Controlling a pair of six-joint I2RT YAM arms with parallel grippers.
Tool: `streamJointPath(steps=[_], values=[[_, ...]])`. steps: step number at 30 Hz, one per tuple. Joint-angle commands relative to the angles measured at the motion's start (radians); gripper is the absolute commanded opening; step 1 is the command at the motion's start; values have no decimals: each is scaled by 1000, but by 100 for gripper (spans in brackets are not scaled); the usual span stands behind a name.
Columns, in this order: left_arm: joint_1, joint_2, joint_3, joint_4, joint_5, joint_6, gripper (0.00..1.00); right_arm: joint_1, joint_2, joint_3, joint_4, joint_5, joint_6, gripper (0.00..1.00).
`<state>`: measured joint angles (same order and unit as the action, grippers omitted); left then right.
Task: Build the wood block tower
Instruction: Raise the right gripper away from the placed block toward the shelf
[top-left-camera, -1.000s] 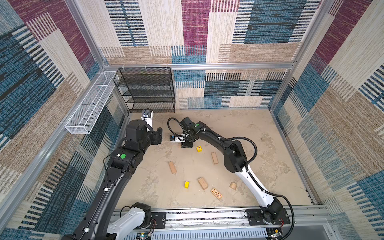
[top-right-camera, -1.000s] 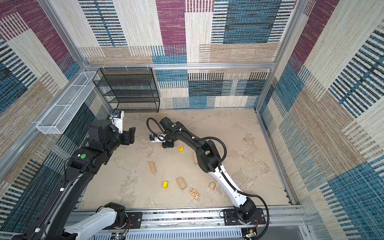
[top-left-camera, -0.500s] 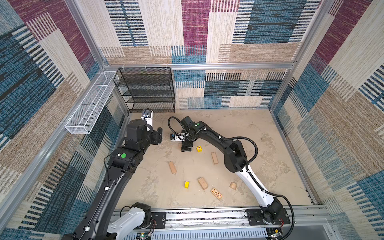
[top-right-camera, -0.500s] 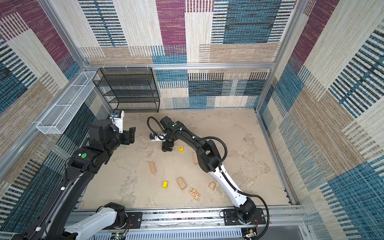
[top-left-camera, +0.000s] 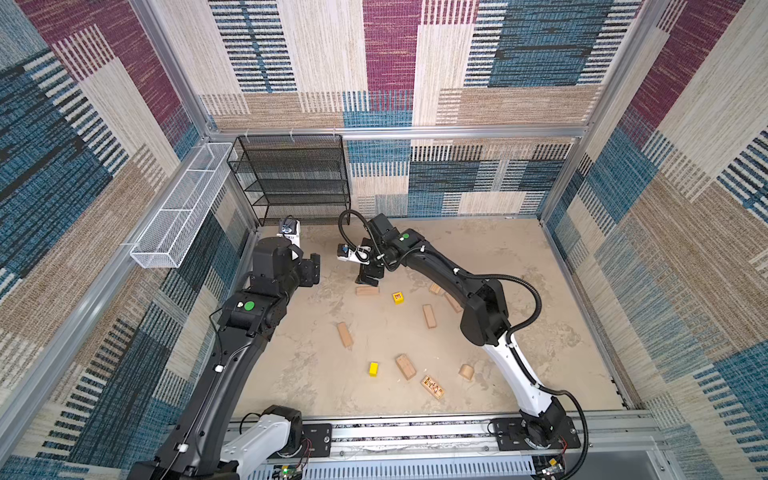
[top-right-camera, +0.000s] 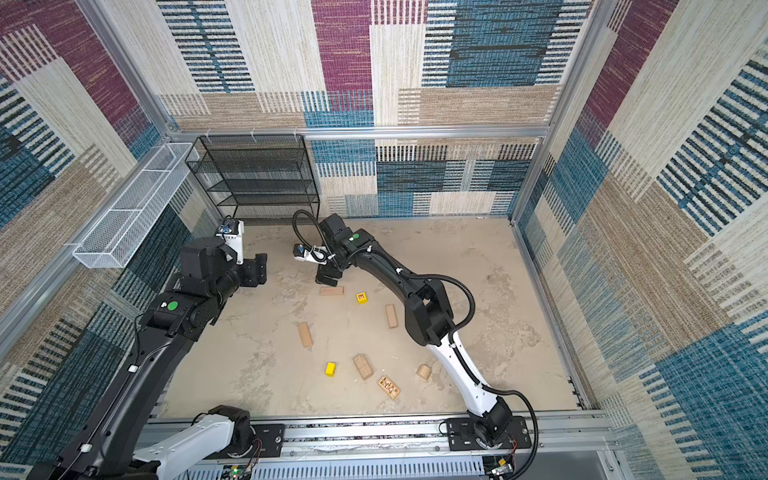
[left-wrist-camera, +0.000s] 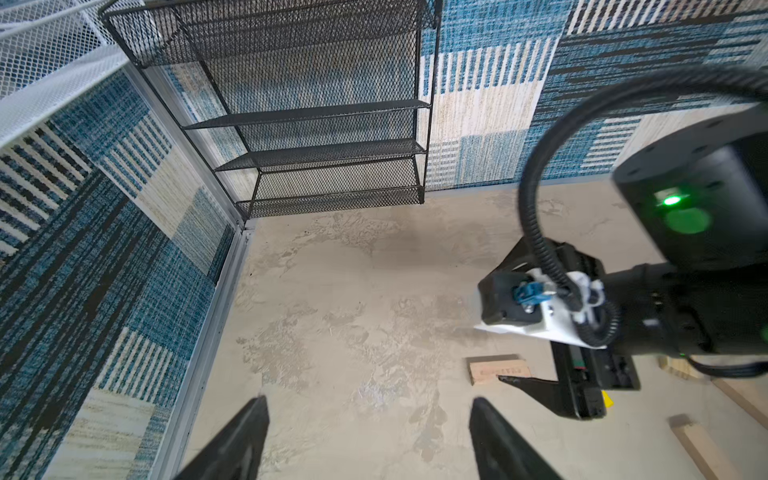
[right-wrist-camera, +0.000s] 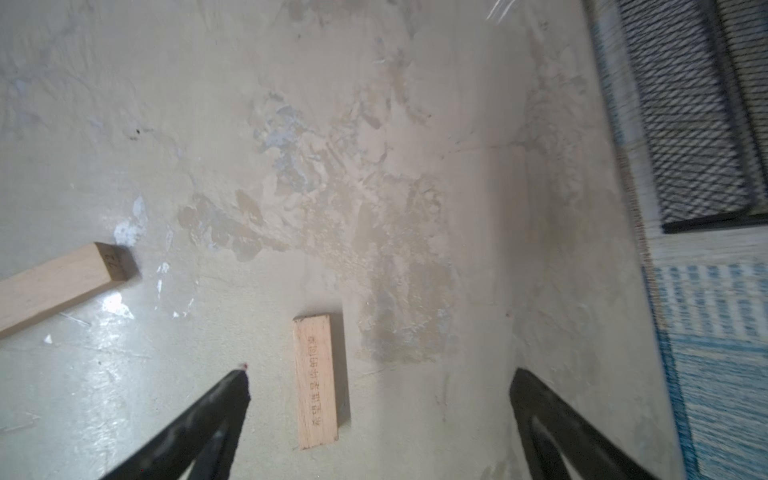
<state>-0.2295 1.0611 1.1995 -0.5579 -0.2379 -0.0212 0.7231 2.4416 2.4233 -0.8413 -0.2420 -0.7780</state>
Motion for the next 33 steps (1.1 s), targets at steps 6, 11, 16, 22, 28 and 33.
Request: streamJointPath(steps=[6,11,16,22,28,33], values=[[2,18,-9,47,39,-137,99,-10,-258,-167,356,175,292,100],[3,30,-26,43,107,-201,99,-28,-386,-267,466,234,543,100],[2,19,-43,-11,134,-224,97,-54,-468,-323,472,89,682,100],[4,13,-64,-67,90,-253,87,-68,-495,-344,399,84,868,100],[2,-9,-153,-50,112,-321,84,-71,-593,-475,442,-64,907,100],[1,38,-167,-61,177,-316,78,-71,-663,-592,479,-175,965,94]])
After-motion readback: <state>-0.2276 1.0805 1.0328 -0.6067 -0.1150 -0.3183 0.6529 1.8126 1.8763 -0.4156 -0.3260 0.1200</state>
